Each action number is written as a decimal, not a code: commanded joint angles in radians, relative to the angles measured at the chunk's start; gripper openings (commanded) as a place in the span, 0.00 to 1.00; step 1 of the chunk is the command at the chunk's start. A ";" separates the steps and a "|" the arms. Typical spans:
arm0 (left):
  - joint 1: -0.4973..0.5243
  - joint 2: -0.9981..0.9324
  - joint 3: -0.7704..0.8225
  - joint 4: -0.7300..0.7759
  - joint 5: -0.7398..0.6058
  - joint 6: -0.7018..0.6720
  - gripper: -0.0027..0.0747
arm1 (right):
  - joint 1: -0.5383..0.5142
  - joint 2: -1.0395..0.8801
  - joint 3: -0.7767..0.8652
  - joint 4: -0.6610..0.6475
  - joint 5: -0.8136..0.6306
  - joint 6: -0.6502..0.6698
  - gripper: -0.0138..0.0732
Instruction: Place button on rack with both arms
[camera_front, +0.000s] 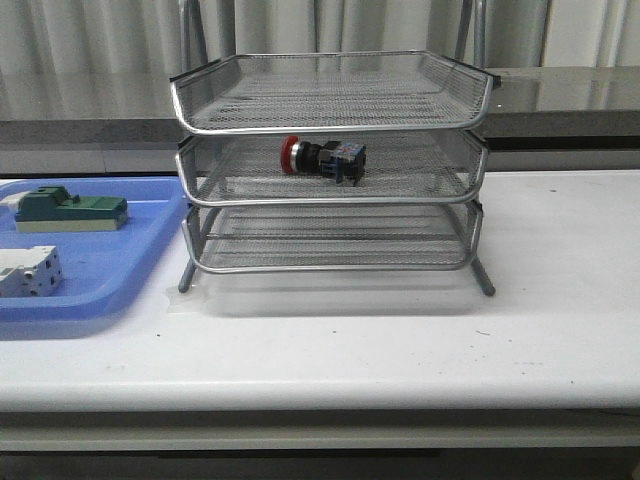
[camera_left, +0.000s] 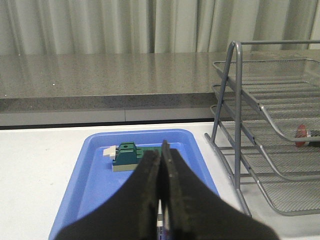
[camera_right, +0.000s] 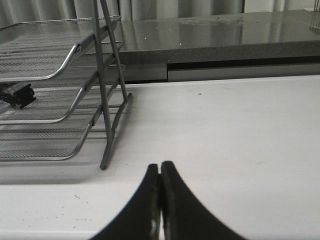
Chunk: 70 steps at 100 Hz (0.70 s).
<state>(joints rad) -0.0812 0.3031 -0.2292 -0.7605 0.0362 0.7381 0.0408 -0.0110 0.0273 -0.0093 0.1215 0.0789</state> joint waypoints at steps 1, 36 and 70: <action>-0.008 0.007 -0.029 0.003 -0.065 -0.011 0.01 | -0.008 -0.020 -0.015 0.003 -0.085 -0.010 0.09; 0.015 0.005 -0.009 0.635 -0.067 -0.608 0.01 | -0.008 -0.020 -0.015 0.003 -0.085 -0.010 0.09; 0.118 -0.173 0.154 0.767 -0.071 -0.787 0.01 | -0.008 -0.020 -0.015 0.003 -0.085 -0.010 0.09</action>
<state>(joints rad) 0.0160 0.1661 -0.0819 -0.0585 0.0395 0.0434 0.0408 -0.0110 0.0273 -0.0093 0.1215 0.0789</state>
